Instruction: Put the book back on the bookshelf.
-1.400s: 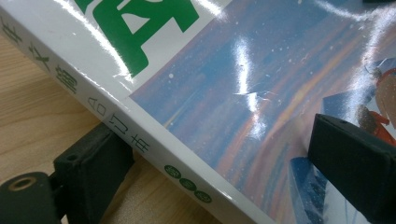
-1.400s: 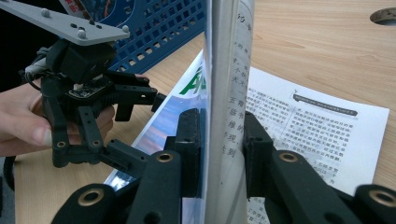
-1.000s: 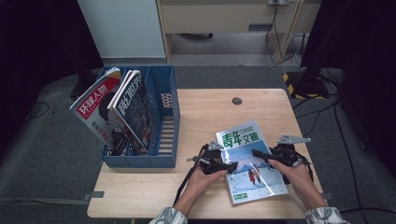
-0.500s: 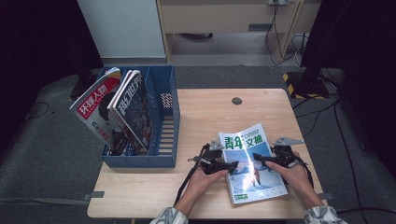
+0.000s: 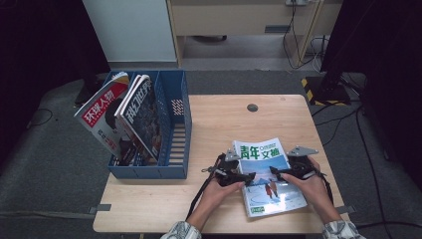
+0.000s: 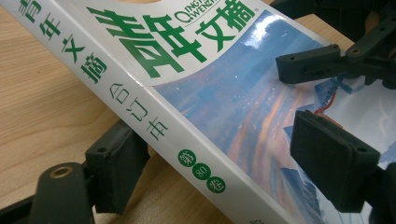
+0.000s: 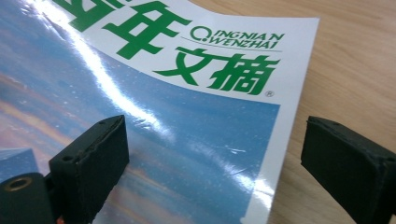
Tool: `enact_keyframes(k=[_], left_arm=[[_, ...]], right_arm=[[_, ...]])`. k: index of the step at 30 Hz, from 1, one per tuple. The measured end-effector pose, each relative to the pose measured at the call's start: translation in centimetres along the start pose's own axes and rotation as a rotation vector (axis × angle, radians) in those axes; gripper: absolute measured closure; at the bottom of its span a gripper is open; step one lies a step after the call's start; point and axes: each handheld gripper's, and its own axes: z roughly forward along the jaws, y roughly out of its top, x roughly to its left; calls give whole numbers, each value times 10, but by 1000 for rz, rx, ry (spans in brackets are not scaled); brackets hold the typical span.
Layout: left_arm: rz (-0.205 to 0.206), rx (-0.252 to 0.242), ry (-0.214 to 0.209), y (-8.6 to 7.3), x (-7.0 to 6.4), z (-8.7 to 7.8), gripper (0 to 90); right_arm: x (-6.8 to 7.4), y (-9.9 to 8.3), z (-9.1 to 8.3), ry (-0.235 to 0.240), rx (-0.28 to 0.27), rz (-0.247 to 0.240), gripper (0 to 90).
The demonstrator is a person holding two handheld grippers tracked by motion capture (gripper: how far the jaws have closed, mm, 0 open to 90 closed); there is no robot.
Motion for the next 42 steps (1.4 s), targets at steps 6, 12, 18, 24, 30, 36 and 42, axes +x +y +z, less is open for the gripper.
enact_keyframes(k=[6, 12, 18, 24, 30, 36, 42], left_arm=[[-6, -6, 9, 0, 2, -2, 192], [-12, -8, 7, 0, 3, -1, 192], [-24, -14, -4, 1, 3, -2, 193], [-35, -23, -9, 1, 3, -3, 191], [-46, -34, -12, 3, 2, -4, 191], [-58, -43, -17, 6, 3, -7, 191], [-58, -58, -7, 9, 5, -11, 197]], right_arm=[[-1, 1, -6, 2, 14, 11, 88], [-4, -6, -8, 63, 67, 81, 103], [-1, -9, -8, 145, 112, 133, 105], [0, -13, -11, 170, 114, 131, 109], [5, -11, -10, 179, 124, 134, 114], [11, -9, -7, 189, 121, 111, 118], [15, -7, -7, 200, 125, 125, 137]])
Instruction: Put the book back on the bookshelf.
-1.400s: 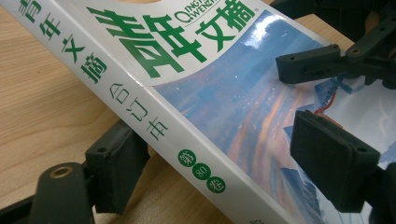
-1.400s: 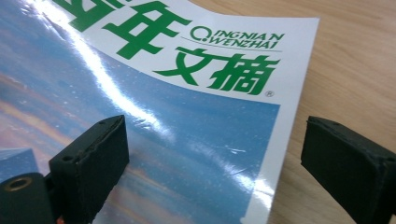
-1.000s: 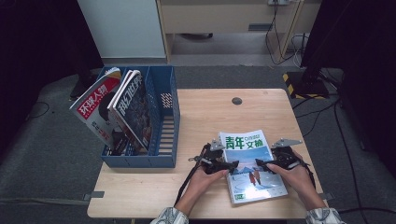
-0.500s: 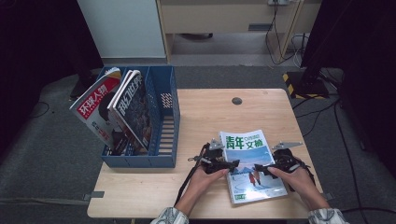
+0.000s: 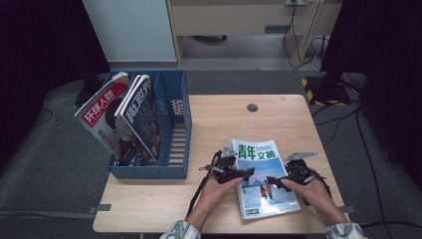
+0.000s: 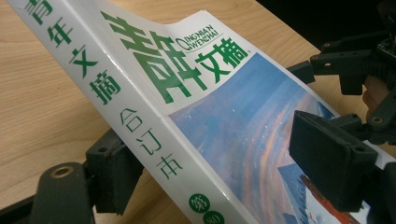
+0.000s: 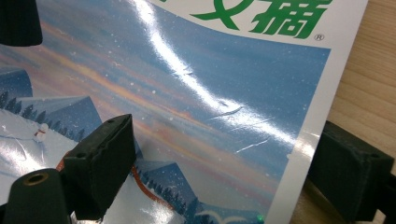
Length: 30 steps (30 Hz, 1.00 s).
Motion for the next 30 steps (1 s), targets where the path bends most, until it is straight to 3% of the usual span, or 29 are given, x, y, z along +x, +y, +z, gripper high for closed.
enact_keyframes(k=[18, 30], left_arm=[[-40, -35, 28, 4, 12, -11, 252], [-34, -48, 26, 8, 16, -19, 285]], right_arm=[[11, 1, 5, 27, -24, -27, 211], [20, 2, 11, 72, -37, -41, 234]])
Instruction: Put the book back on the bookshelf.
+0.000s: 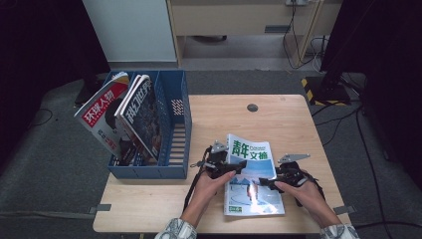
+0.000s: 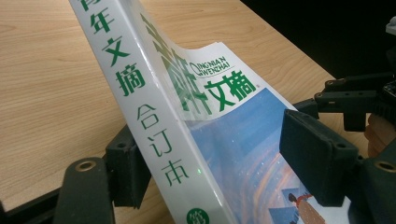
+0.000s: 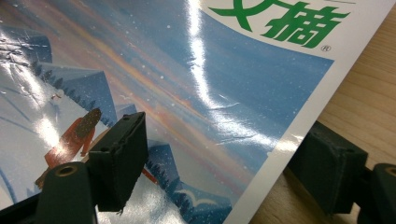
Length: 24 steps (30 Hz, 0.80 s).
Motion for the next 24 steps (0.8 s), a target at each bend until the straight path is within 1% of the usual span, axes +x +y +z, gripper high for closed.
enact_keyframes(k=[3, 4, 6, 7, 8, 12, 22, 24], left_arm=[[3, 5, -4, 0, 0, 0, 289], [4, 6, -5, 0, 0, 0, 290], [8, 14, -9, -1, 1, 0, 291], [13, 23, -12, -1, 0, 1, 294], [13, 23, -12, -1, 0, 1, 294], [24, 40, -17, -2, 0, 1, 300], [24, 38, -22, -2, 1, 1, 329], [21, 36, -22, -2, 1, 1, 339]], right_arm=[[1, 0, 2, 9, -5, -10, 236], [2, 0, 3, 13, -9, -4, 237], [2, -1, 4, 24, -12, -9, 238], [3, -1, 5, 35, -18, 2, 245], [3, -1, 5, 35, -18, 2, 245], [5, -1, 8, 49, -25, -11, 245], [7, -1, 8, 66, -34, -10, 250], [7, -1, 8, 70, -44, -12, 267]])
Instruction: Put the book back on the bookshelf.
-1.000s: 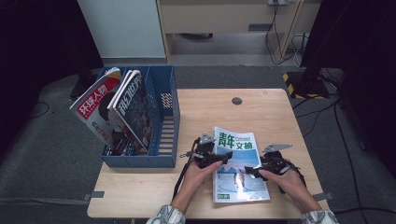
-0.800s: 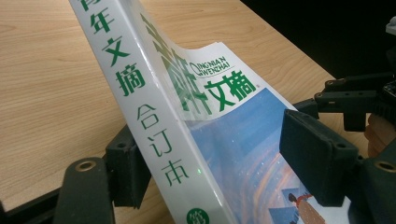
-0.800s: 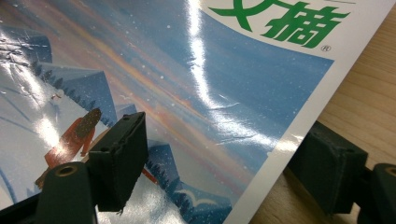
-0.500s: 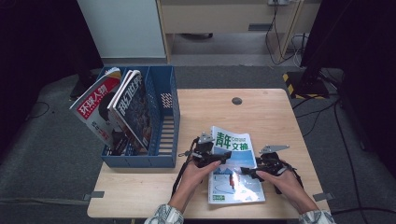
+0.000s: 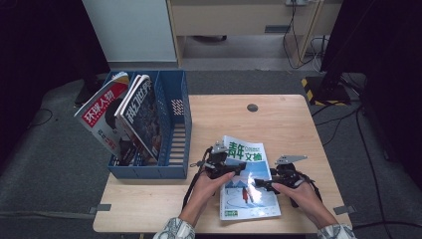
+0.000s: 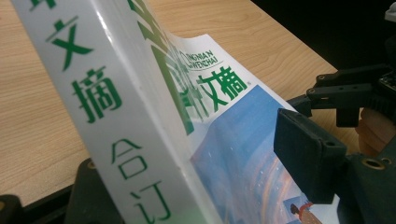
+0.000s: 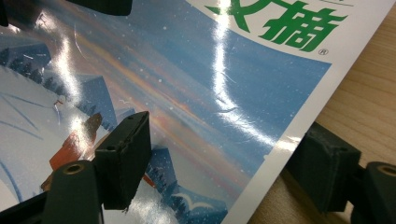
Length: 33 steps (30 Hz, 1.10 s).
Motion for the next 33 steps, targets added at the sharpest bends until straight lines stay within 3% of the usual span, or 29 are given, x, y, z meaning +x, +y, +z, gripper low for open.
enact_keyframes(k=[9, 15, 23, 29, 33], left_arm=[[-21, -10, 39, -2, 1, 0, 423], [-33, -37, 63, -2, 0, -3, 528], [11, -78, 58, 0, -3, -9, 627], [79, -87, 37, 4, -11, -12, 663], [111, -86, 27, 6, -15, -12, 671]], right_arm=[[3, 1, 0, -16, 4, -16, 268], [3, 1, 3, -19, 5, -13, 250], [3, 2, 5, -25, 9, -23, 159], [0, 2, 6, -33, 16, -21, 92], [-7, 5, 2, -63, -13, 4, 74]])
